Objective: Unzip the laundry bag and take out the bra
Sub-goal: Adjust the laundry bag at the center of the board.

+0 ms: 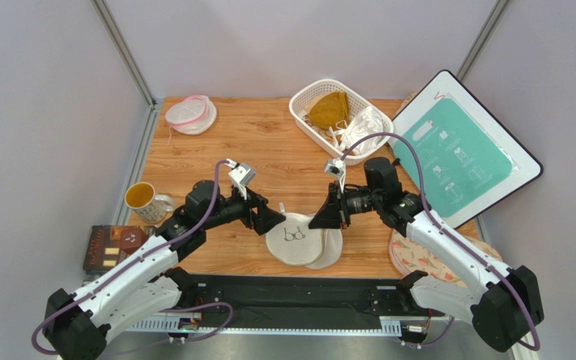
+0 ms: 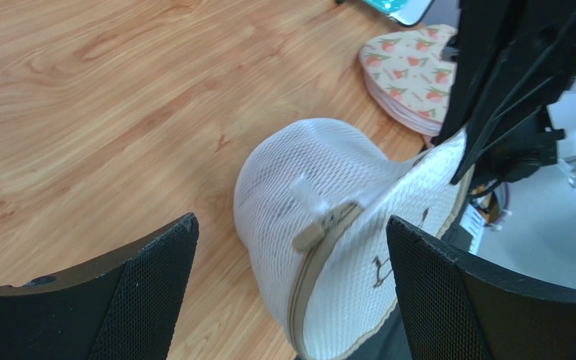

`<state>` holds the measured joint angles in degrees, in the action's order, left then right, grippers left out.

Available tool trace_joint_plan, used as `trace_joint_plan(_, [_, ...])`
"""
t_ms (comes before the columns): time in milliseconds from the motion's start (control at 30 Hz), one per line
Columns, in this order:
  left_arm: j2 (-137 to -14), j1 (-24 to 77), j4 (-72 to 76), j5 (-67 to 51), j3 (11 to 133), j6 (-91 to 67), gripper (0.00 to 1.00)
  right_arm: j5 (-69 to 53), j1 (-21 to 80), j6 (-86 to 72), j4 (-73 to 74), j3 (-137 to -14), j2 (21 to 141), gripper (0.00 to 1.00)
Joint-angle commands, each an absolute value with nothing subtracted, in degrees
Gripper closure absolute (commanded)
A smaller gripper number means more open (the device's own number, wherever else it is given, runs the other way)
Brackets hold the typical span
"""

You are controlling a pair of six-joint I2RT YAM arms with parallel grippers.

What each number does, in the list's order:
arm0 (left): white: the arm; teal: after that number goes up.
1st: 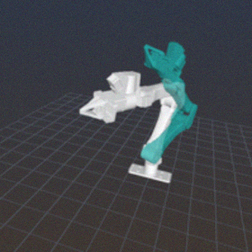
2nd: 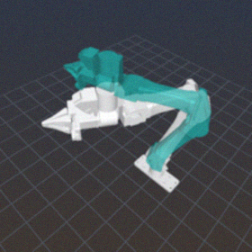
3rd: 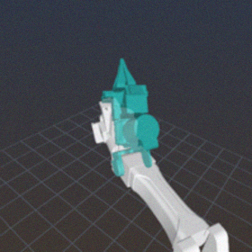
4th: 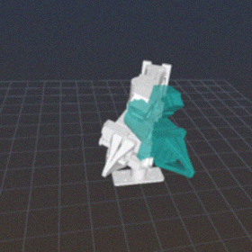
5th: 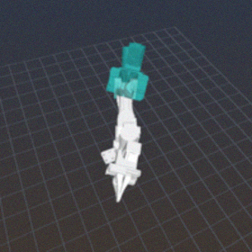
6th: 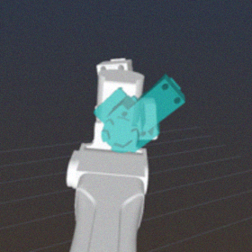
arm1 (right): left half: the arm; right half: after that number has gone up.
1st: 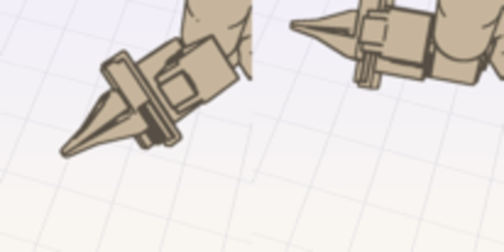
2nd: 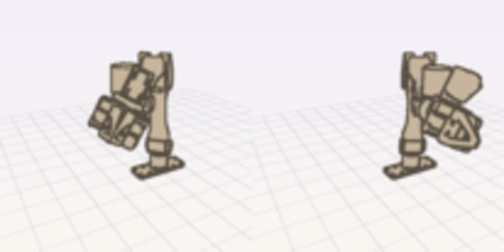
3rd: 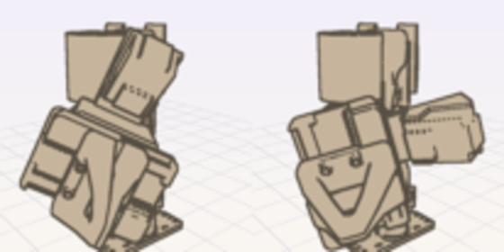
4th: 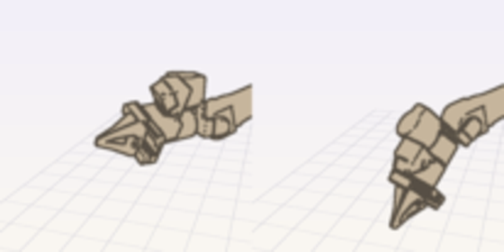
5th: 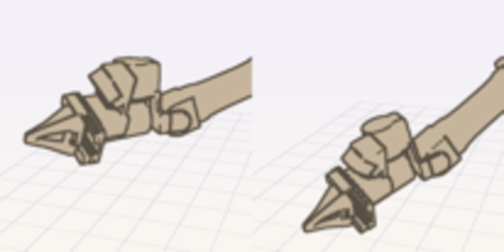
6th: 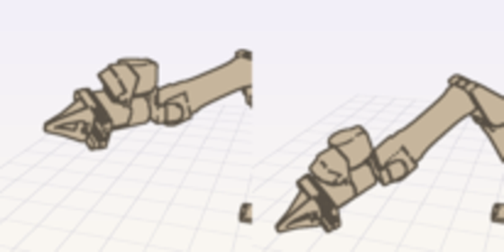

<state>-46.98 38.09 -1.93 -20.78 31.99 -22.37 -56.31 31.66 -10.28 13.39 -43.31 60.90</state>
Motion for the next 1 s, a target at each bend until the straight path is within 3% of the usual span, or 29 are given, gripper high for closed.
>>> trace_joint_plan(0, [-49.7,37.5,4.1,-29.9,33.7,-23.3,0.00,-65.0,31.5,-7.5,14.5,-46.0,61.9,1.00])
trace_joint_plan(167, [-52.3,37.5,6.9,-34.6,32.5,-24.0,0.01,-67.0,31.5,-7.3,14.2,-46.7,62.2,1.00])
trace_joint_plan(267, [-54.2,37.4,9.4,-39.6,32.4,-25.0,0.06,-67.9,31.5,-7.2,14.6,-47.5,63.1,1.00])
trace_joint_plan(467, [-57.6,37.5,14.3,-47.4,32.6,-27.8,0.46,-69.7,31.5,-5.6,15.9,-50.4,68.1,1.00])
trace_joint_plan(533, [-57.9,37.5,14.7,-49.1,32.4,-28.2,0.81,-69.1,31.4,-4.9,16.4,-51.6,70.4,1.00])
trace_joint_plan(567, [-58.0,37.5,14.5,-49.3,32.4,-28.5,0.99,-67.7,31.3,-4.9,16.5,-51.9,70.8,0.93])
trace_joint_plan(633, [-57.3,37.4,13.0,-46.4,32.4,-28.0,1.00,-65.0,30.8,-5.9,16.6,-53.0,71.7,0.74])
trace_joint_plan(667, [-55.9,37.5,8.8,-43.6,32.7,-27.5,1.00,-60.0,30.6,-6.2,16.8,-53.3,71.6,0.56])
trace_joint_plan(700, [-55.1,37.4,6.0,-40.5,33.0,-26.9,1.00,-56.5,30.4,-6.5,18.4,-54.0,71.5,0.51])
trace_joint_plan(767, [-52.4,37.4,-2.7,-27.1,34.2,-27.3,1.00,-41.4,30.3,-7.9,20.4,-55.4,69.8,0.41])
trace_joint_plan(833, [-50.8,37.4,-7.1,-13.2,34.7,-30.2,1.00,-28.2,30.4,-9.7,24.3,-56.2,68.0,0.38])
trace_joint_plan(867, [-49.5,37.4,-8.1,-10.5,34.4,-34.0,1.00,-16.0,30.3,-11.5,25.7,-57.0,67.6,0.33])
trace_joint_plan(967, [-47.2,37.4,-6.9,-3.2,31.9,-42.1,1.00,-6.4,30.8,-15.3,29.1,-57.2,65.7,0.30])
